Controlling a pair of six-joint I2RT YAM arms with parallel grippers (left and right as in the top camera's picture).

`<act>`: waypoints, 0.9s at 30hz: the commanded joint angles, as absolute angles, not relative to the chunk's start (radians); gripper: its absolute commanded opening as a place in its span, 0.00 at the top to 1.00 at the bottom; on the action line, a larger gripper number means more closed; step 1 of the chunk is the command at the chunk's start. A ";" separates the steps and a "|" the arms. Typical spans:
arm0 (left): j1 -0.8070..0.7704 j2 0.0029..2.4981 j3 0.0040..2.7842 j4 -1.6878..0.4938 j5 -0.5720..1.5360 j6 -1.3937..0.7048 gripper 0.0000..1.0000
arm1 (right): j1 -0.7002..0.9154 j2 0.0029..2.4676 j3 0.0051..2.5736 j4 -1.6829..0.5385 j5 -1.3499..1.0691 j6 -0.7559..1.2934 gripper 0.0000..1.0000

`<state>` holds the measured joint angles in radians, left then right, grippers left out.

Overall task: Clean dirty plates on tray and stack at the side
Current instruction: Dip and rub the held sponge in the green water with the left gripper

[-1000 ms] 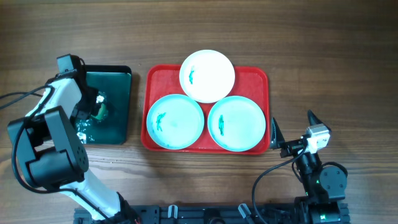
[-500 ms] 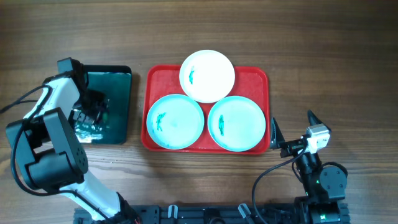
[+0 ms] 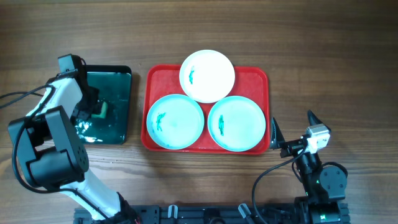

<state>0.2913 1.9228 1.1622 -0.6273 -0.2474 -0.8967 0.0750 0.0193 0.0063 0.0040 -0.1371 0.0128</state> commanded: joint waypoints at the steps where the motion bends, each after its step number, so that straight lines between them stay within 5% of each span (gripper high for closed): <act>1: 0.299 1.973 1.130 -0.641 -0.252 -0.895 0.96 | 0.070 0.014 0.005 0.007 -0.131 0.001 0.00; 2: 0.299 1.973 1.130 -0.656 -0.244 -0.895 0.73 | 0.070 0.014 0.005 0.007 -0.131 0.001 0.00; 4: 0.299 1.973 1.130 -0.678 -0.183 -0.895 0.00 | 0.070 0.014 0.005 0.007 -0.131 0.001 0.00; 9: 0.299 1.973 1.130 -0.762 0.146 -0.894 0.00 | 0.070 0.014 0.005 0.007 -0.131 0.001 0.00; 11: 0.299 1.973 1.130 -0.768 0.179 -0.894 0.20 | 0.070 0.014 0.005 0.007 -0.131 0.001 0.00; 13: 0.299 1.973 1.130 -0.767 0.171 -0.895 0.89 | 0.070 0.014 0.005 0.007 -0.131 0.001 0.00; 15: 0.299 1.973 1.130 -0.759 0.150 -0.895 0.96 | 0.070 0.014 0.005 0.007 -0.131 0.001 0.00; 16: 0.299 1.973 1.130 -0.752 0.113 -0.895 0.96 | 0.070 0.014 0.005 0.007 -0.131 0.001 0.00; 17: 0.299 1.973 1.130 -0.743 0.053 -0.895 0.68 | 0.070 0.014 0.005 0.007 -0.131 0.001 0.00; 18: 0.299 1.973 1.130 -0.733 -0.024 -0.895 0.00 | 0.070 0.014 0.005 0.007 -0.131 0.001 0.00; 27: 0.300 1.973 1.130 -0.747 -0.145 -0.894 0.00 | 0.070 0.014 0.005 0.007 -0.131 0.001 0.00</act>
